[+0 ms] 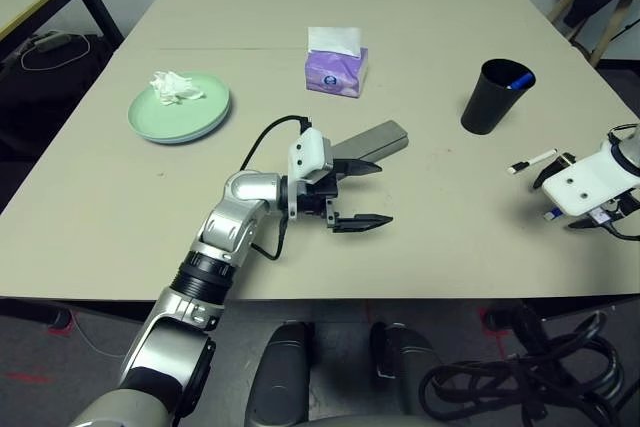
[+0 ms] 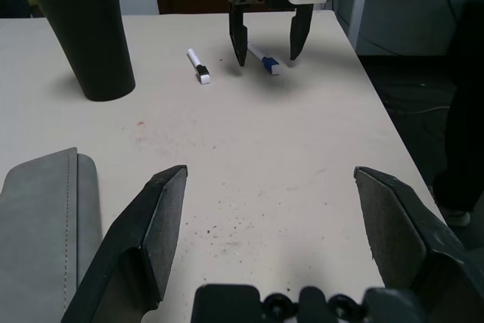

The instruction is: Organize and tidy the items on the table.

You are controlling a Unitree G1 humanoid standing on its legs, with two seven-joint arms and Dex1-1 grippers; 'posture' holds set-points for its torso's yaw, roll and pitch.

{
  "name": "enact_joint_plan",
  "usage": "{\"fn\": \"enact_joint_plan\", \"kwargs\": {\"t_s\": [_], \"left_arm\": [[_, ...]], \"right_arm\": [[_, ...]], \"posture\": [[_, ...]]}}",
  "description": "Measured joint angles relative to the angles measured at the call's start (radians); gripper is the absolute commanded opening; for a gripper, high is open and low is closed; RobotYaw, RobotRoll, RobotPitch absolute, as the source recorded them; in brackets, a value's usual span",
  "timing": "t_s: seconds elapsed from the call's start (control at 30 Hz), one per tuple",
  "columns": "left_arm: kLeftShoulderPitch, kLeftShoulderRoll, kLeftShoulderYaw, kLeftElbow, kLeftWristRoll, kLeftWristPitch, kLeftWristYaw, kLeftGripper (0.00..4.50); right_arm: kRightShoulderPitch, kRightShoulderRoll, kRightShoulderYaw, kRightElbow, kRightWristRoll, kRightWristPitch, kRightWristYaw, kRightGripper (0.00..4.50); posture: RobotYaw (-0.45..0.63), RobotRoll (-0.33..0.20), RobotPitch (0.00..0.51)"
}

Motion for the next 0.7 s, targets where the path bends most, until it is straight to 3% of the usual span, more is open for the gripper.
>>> {"fn": "enact_joint_plan", "kwargs": {"t_s": [0.27,0.43,0.63,0.7], "left_arm": [[0.020,0.005,0.008,-0.011,-0.002,0.014,0.009,4.47],[0.022,0.008,0.011,-0.040,-0.003,0.024,0.015,4.50],[0.024,0.010,0.012,-0.040,-0.003,0.033,0.018,4.50],[0.024,0.010,0.013,-0.040,-0.003,0.033,0.018,4.50]], "right_arm": [[-0.015,0.011,0.027,0.038,-0.048,-0.007,-0.039,4.50],[-0.023,0.030,0.034,0.044,-0.062,-0.004,-0.050,2.83],[-0.027,0.033,0.035,0.049,-0.062,-0.003,-0.047,0.39],[-0.028,0.033,0.035,0.050,-0.058,-0.002,-0.036,0.31]], "posture": [[0.15,0.000,0.179],[0.15,0.000,0.179],[0.15,0.000,0.169],[0.15,0.000,0.165]]}}
